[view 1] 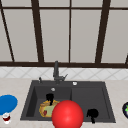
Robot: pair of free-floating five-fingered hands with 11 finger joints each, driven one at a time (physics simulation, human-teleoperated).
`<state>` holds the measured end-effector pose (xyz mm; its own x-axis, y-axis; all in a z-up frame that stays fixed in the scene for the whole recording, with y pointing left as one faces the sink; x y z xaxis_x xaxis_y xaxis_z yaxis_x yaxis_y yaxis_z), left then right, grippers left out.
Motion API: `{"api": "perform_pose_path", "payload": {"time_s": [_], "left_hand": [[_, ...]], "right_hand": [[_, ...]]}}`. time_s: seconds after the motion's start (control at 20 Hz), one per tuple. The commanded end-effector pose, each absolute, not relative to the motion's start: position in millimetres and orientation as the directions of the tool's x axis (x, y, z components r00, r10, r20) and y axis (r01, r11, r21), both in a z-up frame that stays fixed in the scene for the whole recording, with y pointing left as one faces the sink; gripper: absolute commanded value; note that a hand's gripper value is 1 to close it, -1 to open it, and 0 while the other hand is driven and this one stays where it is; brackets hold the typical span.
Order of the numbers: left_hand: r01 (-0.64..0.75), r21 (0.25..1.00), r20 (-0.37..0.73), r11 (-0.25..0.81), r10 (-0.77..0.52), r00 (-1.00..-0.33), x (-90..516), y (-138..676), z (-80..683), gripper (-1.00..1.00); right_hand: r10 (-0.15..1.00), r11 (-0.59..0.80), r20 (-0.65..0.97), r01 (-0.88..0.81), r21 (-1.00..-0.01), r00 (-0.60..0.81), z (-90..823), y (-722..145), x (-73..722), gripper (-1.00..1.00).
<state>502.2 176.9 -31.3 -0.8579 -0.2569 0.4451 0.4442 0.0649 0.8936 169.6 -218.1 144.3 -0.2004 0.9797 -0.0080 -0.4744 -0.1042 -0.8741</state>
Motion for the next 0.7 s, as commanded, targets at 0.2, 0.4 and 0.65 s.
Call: {"api": "perform_pose_path", "payload": {"time_s": [0.2,0.4,0.65], "left_hand": [[0.443,0.895,0.443,0.055,-0.238,-0.865,504.7,178.9,-23.2,-1.0],[0.453,0.89,0.451,0.045,-0.23,-0.862,501.7,176.0,-10.2,-1.0],[0.485,0.874,0.481,0.041,-0.223,-0.848,480.5,176.4,7.4,-1.0]], "right_hand": [[0.98,-0.104,-0.008,-0.474,-0.874,-0.2,144.3,-218.1,169.6,0.0],[0.98,-0.104,-0.008,-0.474,-0.874,-0.2,144.3,-218.1,169.6,0.0],[0.98,-0.104,-0.008,-0.474,-0.874,-0.2,144.3,-218.1,169.6,0.0]]}}
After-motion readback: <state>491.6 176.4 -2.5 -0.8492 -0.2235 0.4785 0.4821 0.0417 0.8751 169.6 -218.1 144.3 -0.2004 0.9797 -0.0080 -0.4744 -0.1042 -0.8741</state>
